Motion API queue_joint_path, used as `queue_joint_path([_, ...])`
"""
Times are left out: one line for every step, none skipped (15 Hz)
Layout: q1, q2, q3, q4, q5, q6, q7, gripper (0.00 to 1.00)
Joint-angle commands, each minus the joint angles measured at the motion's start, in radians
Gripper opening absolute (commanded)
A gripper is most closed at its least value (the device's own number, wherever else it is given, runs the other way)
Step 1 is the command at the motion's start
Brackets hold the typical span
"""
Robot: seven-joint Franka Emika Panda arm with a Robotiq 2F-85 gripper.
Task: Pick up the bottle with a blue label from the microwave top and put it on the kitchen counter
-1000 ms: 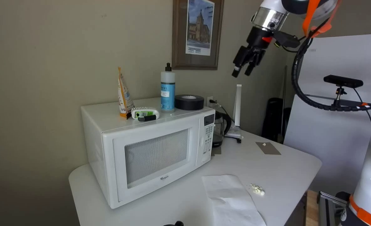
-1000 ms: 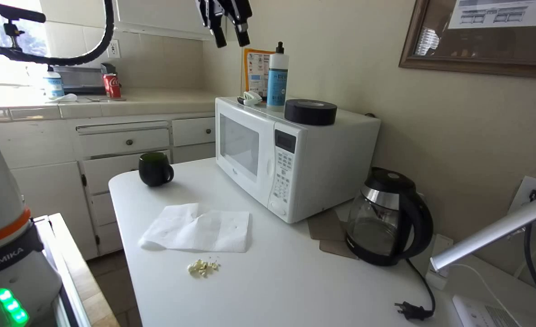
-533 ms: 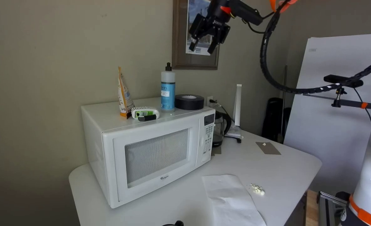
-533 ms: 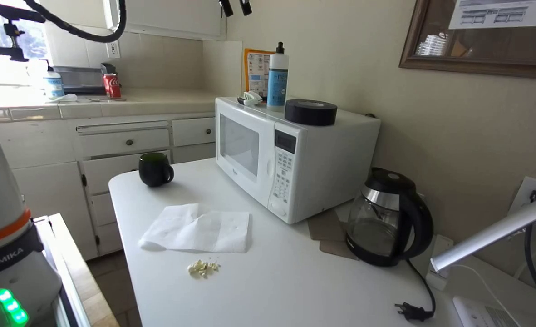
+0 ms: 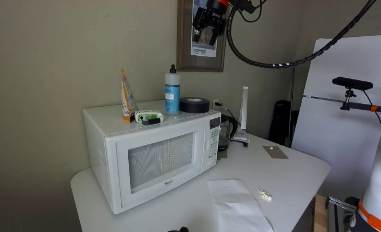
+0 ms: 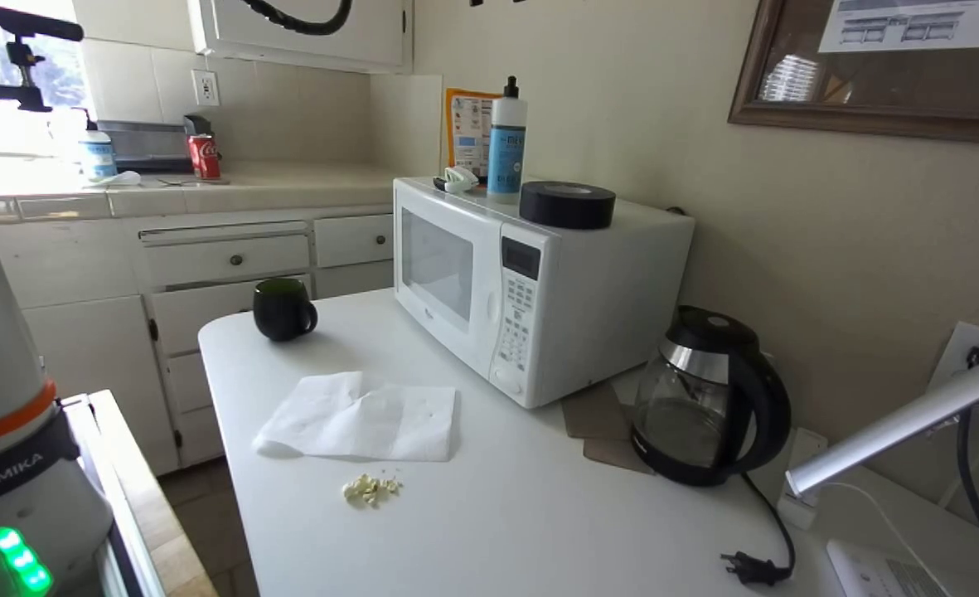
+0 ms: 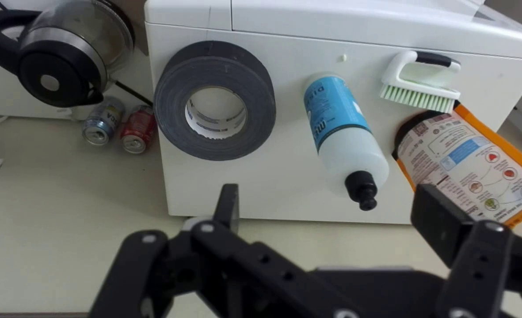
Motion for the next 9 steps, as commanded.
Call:
queue_joint_path([0.002, 0.128, -0.040, 0.111, 0.086, -0.056, -0.058, 1.00])
queue_joint_path([-0.001, 0.153, -0.041, 0.132, 0.086, -0.061, -0.038, 1.00])
queue_joint_path([0.000, 0.094, -0.036, 0.068, 0.053, -0.023, -0.035, 1.00])
queue_joint_path([-0.001, 0.119, -0.039, 0.085, 0.059, -0.023, -0.035, 1.00])
queue_joint_path([-0.001, 0.138, -0.039, 0.098, 0.061, -0.024, -0.035, 1.00])
queue_joint_path([-0.001, 0.149, -0.039, 0.108, 0.062, -0.024, -0.035, 1.00])
queue_joint_path([-0.001, 0.152, -0.039, 0.111, 0.063, -0.024, -0.035, 1.00])
queue_joint_path([0.001, 0.148, -0.036, 0.101, 0.055, -0.013, -0.028, 1.00])
queue_joint_path([0.007, 0.168, -0.030, 0.110, 0.045, -0.022, -0.024, 1.00])
